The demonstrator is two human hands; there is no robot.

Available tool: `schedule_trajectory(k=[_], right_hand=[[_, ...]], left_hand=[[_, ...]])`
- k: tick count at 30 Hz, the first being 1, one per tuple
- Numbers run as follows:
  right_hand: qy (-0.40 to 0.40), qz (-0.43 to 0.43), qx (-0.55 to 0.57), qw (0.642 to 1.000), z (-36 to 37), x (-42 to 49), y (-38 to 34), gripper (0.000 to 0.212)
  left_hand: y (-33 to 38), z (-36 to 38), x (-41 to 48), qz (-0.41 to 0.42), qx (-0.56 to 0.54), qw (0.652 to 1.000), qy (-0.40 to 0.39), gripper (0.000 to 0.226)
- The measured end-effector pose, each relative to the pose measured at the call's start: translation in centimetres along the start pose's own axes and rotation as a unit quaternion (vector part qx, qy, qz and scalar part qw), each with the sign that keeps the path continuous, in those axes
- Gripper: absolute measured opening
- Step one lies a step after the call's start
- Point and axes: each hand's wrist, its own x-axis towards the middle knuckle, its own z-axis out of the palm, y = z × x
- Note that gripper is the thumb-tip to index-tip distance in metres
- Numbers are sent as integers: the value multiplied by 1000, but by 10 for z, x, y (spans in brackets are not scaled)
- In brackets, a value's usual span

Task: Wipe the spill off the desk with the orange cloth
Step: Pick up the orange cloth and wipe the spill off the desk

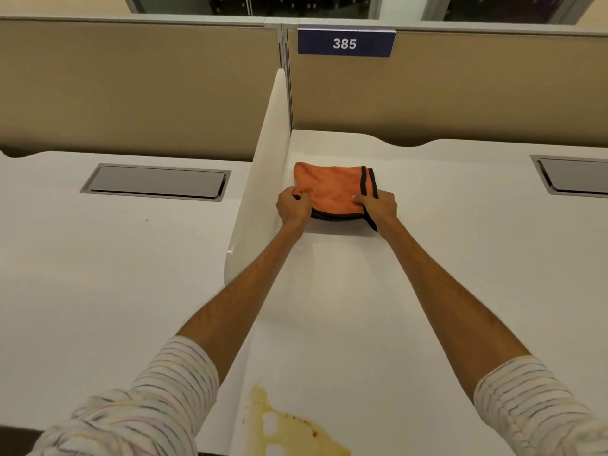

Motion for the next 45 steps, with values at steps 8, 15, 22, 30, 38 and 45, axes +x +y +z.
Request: schedule_trajectory(k=[8,15,22,30,38,45], right_hand=[[-10,-42,116,992,-41,-55,8,39],[-62,-36,142,987,-101,-113,35,39],[-136,-42,113,983,-151,-165,68,51],[-120,-47,78,989,-182,-212,97,90],[-215,-189,-112,952,-199,-244,106,63],[-140,-247,-96,954,-184,-258,110,41]], left_hand=[[22,-17,-51,-37,-149,987,-44,18],[23,-53,-111,-148,-293,913,-243,35],[10,-63,-170,-123,-112,932,-321,66],[-2,-67,-226,-42,-165,961,-217,70],[-21,-81,-275,39,-73,979,-185,79],[-24,-108,-283,159,17,967,-196,78]])
